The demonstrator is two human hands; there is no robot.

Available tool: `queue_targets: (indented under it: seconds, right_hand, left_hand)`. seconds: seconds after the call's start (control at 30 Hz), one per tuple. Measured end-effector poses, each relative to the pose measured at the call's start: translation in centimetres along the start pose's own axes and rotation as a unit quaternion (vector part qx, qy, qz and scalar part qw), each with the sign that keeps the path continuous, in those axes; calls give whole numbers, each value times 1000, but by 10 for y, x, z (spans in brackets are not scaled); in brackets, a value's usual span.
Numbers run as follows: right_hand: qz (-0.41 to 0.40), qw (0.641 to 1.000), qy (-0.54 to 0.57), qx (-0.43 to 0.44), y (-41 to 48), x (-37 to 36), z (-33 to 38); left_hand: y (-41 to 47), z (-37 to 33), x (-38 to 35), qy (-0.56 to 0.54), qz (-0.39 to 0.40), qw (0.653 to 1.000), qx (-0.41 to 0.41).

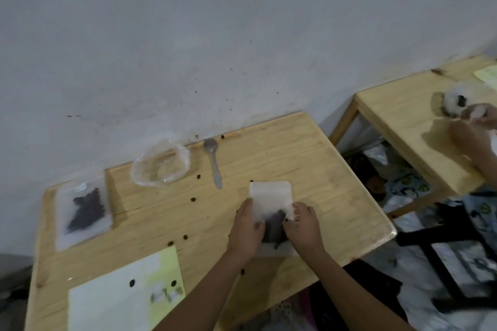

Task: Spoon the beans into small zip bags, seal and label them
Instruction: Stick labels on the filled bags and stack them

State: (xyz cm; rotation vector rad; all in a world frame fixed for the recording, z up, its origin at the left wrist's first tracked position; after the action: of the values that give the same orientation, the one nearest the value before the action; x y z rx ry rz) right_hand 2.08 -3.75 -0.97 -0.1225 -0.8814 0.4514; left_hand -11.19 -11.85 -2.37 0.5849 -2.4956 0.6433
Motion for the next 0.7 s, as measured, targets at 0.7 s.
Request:
queue_targets:
  seconds: [0.7]
  right_hand:
    - [182, 965, 112, 152, -61, -127, 161]
  left_hand:
    - [-72, 127, 196, -399, -266, 874, 73]
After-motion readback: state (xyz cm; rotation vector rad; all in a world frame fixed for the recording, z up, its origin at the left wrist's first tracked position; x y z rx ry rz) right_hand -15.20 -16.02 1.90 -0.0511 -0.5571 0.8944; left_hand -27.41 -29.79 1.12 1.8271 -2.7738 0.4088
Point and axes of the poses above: each hand's wrist, its own y-axis towards the middle knuckle, its own x-axis out of the back of the hand, z = x × y, the point moved 6 cm from there along y, towards the middle knuckle
